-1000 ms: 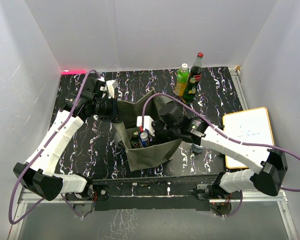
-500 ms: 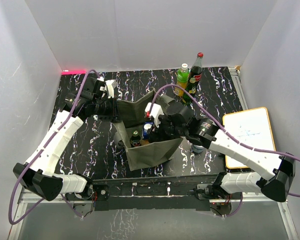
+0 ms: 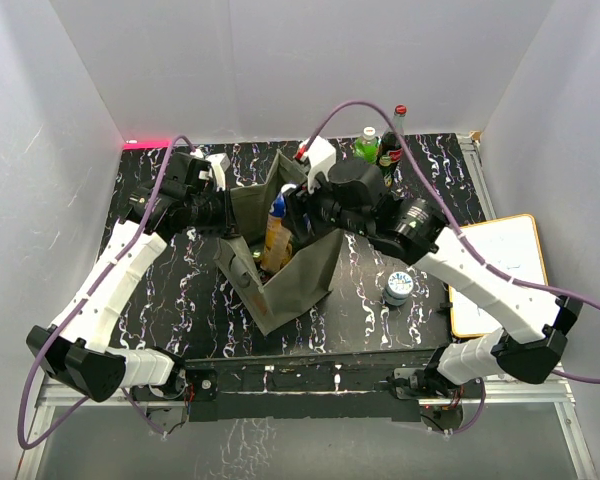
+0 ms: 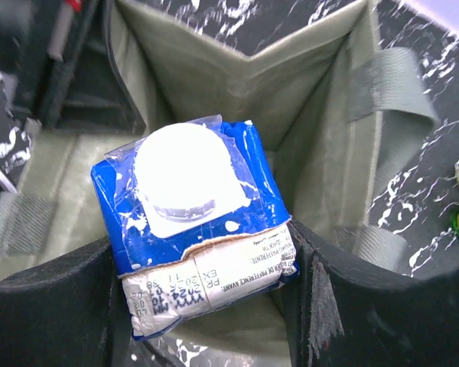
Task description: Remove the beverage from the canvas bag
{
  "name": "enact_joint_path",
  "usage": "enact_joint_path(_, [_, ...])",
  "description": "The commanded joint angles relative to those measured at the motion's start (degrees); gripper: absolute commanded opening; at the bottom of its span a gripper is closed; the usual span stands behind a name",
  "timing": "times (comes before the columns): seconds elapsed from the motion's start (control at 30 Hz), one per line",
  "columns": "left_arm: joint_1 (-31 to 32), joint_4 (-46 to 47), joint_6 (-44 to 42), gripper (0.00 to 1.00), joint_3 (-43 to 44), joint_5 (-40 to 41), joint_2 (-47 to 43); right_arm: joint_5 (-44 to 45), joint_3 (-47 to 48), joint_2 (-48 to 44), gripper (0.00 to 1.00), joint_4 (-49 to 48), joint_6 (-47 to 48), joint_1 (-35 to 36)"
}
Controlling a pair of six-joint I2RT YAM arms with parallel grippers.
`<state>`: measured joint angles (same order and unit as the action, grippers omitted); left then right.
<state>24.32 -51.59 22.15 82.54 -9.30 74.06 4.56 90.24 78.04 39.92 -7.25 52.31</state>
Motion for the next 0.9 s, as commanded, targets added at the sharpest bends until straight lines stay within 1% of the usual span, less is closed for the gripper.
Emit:
enact_joint_path(0.0, [-0.23,2.97,-0.66,0.01,1.67,1.90,-1.19,5.68,11.70,-3.82,0.08,-20.22,-3.95,-0.25])
enact_joint_path(0.17, [-0.23,2.55,-0.73,0.01,1.71,2.27,-0.32,8.25,17.37,-3.90,0.08,-21.32,-2.28,-0.25])
enact_joint_path(0.3, [-0.23,2.77,-0.62,0.01,1.99,2.57,-0.39,11.72,21.68,-4.06,0.08,-22.57,1.04,-0.24])
enact_joint_path(0.5, [-0.23,2.12,-0.36,0.01,1.28,2.38,-0.62,18.20,29.40,-3.72,0.08,-22.69,10.17,-0.24])
enact_joint_path(0.6, [-0.23,1.85,-0.20,0.01,0.97,2.69,-1.19,21.82,31.45,-4.21,0.08,-22.86,15.86,-0.20])
enact_joint_path(0.7, [-0.23,1.52,-0.01,0.01,0.70,2.84,-1.76,26.55,30.83,-5.52,0.08,-23.09,21.07,-0.20])
enact_joint_path(0.73, [-0.23,1.31,0.00,0.01,0.69,2.88,-1.83,28.40,29.34,-6.11,0.08,-23.13,22.80,-0.20])
enact_joint_path(0.8, [-0.23,0.97,-0.13,0.01,0.76,2.88,-1.83,32.52,25.67,-7.78,0.08,-23.57,25.66,-0.20])
enact_joint_path(0.87, [-0.23,0.59,-0.33,0.01,0.97,2.84,-1.67,36.34,19.38,-10.20,0.08,-25.10,28.15,-0.20])
